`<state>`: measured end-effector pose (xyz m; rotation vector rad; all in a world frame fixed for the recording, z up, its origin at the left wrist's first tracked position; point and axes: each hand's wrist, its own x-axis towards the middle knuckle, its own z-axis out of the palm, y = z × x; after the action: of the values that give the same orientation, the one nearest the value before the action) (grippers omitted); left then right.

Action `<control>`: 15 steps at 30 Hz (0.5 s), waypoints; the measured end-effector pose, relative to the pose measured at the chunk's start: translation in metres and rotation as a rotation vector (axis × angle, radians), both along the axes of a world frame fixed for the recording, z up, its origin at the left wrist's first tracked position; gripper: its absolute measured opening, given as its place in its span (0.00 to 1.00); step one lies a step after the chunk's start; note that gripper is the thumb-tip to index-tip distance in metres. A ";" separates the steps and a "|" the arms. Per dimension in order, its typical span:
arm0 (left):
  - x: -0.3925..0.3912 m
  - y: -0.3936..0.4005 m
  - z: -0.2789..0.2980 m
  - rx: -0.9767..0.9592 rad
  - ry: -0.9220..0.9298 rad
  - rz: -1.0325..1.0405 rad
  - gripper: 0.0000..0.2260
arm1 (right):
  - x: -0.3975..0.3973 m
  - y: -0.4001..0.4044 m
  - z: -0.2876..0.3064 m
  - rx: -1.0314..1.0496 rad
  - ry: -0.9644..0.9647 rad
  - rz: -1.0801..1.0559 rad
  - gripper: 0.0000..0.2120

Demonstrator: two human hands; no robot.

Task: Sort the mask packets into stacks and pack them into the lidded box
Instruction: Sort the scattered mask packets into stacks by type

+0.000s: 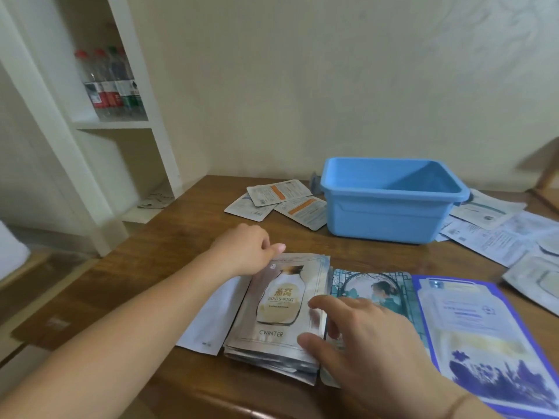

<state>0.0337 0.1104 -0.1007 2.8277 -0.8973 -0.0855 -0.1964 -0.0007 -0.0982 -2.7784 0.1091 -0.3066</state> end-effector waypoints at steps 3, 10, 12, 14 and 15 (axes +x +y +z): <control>-0.005 -0.002 -0.001 0.042 0.070 -0.028 0.24 | 0.005 -0.001 -0.004 -0.060 0.016 0.004 0.25; -0.013 0.000 0.004 -0.062 0.154 -0.028 0.11 | 0.014 -0.008 -0.028 -0.168 -0.023 0.016 0.26; -0.016 0.002 0.006 -0.055 0.174 -0.028 0.10 | 0.015 -0.010 -0.031 -0.180 -0.067 0.015 0.24; -0.018 0.003 0.008 -0.041 0.196 -0.012 0.11 | 0.014 -0.011 -0.031 -0.185 -0.086 0.045 0.24; -0.018 0.003 0.009 -0.022 0.177 0.005 0.11 | 0.013 -0.013 -0.029 -0.177 -0.091 0.062 0.24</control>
<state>0.0153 0.1135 -0.0915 2.7495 -0.8461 -0.3174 -0.1838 -0.0136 -0.1267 -2.9300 -0.0274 -0.4457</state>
